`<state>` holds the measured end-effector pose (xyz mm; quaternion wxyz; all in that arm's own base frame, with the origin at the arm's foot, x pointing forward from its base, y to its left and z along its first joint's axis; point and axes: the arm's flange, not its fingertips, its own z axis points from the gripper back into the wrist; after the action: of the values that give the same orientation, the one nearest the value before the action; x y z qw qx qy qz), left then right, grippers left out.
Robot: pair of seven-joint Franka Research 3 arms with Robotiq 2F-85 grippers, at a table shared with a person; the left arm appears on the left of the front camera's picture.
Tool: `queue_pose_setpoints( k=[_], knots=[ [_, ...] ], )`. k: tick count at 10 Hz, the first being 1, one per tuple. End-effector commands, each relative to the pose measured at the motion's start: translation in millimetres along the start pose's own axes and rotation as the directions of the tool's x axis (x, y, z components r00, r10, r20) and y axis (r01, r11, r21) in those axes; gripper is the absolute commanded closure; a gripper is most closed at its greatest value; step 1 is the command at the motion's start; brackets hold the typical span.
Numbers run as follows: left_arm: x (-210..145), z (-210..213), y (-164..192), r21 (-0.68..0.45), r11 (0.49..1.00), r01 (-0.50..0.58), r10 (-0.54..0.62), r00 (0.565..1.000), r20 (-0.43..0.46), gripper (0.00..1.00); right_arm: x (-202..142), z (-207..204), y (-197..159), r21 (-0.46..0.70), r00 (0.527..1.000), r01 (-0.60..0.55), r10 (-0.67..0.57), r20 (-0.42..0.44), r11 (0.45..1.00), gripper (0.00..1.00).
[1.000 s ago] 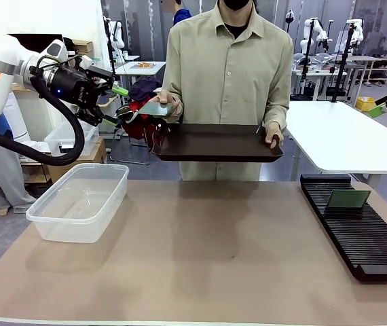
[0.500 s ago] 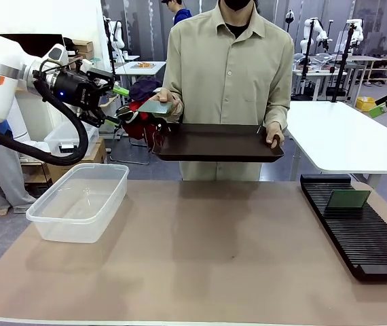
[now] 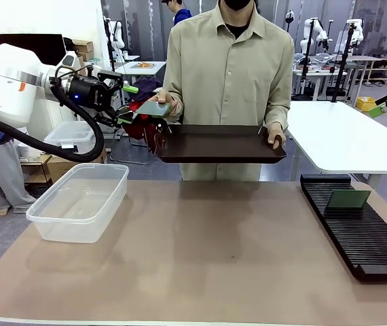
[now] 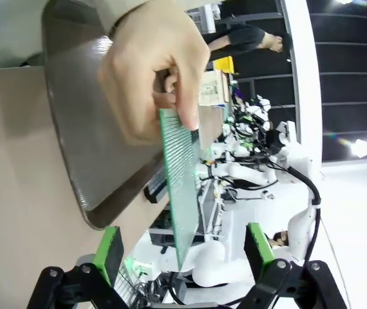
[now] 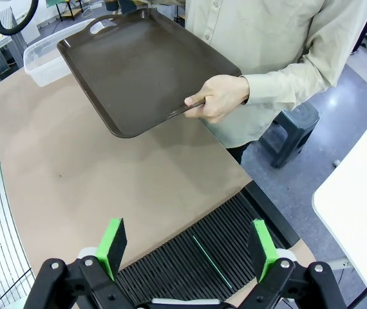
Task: Sort PCBs into racks and boxes based on the side picked up.
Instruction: Pick up the Blank PCB handed by the Human.
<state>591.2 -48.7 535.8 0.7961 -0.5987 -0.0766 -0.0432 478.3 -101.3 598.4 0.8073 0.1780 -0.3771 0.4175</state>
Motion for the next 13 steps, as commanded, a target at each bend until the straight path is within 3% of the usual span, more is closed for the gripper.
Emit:
queue_pose_setpoints(
  k=[1,3,7,8,9,10,11,12,13],
  knots=[
    [14.6,-2.1,6.4,-0.078,0.997,-0.01,0.006,0.999,-0.051,0.0,1.1,-2.8,-0.5,0.001,1.0,0.001,-0.001,-0.004,1.0,0.0],
    [29.7,-5.1,10.5,-0.083,0.997,-0.009,-0.001,0.992,-0.124,0.0,1.1,-2.8,-0.5,0.001,1.0,0.001,-0.001,-0.004,1.0,0.0],
    [44.8,-16.4,8.4,-0.043,0.999,0.004,-0.012,0.983,-0.184,0.0,1.1,-2.8,-0.5,0.001,1.0,0.001,-0.001,-0.004,1.0,0.0],
    [46.5,-19.9,8.8,-0.016,1.0,0.017,-0.02,0.983,-0.181,0.57,1.1,-2.8,-0.5,0.001,1.0,0.001,-0.001,-0.004,1.0,0.0],
    [47.0,-21.0,8.7,-0.011,1.0,0.021,-0.022,0.984,-0.176,0.57,1.1,-2.8,-0.5,0.001,1.0,0.001,-0.001,-0.004,1.0,0.0],
    [46.9,-20.7,8.3,-0.007,1.0,0.025,-0.026,0.983,-0.182,1.0,1.1,-2.8,-0.5,0.001,1.0,0.001,-0.001,-0.004,1.0,0.0],
    [47.3,-22.7,7.6,-0.007,1.0,0.028,-0.029,0.984,-0.176,0.58,1.1,-2.8,-0.5,0.001,1.0,0.001,-0.001,-0.004,1.0,0.0],
    [47.9,-22.9,7.0,-0.01,0.999,0.03,-0.032,0.984,-0.174,1.0,1.1,-2.8,-0.5,0.001,1.0,0.001,-0.001,-0.004,1.0,0.0],
    [47.6,-22.4,6.2,-0.014,0.999,0.034,-0.036,0.985,-0.17,1.0,1.1,-2.8,-0.5,0.001,1.0,0.001,-0.001,-0.004,1.0,0.0]
  ],
)
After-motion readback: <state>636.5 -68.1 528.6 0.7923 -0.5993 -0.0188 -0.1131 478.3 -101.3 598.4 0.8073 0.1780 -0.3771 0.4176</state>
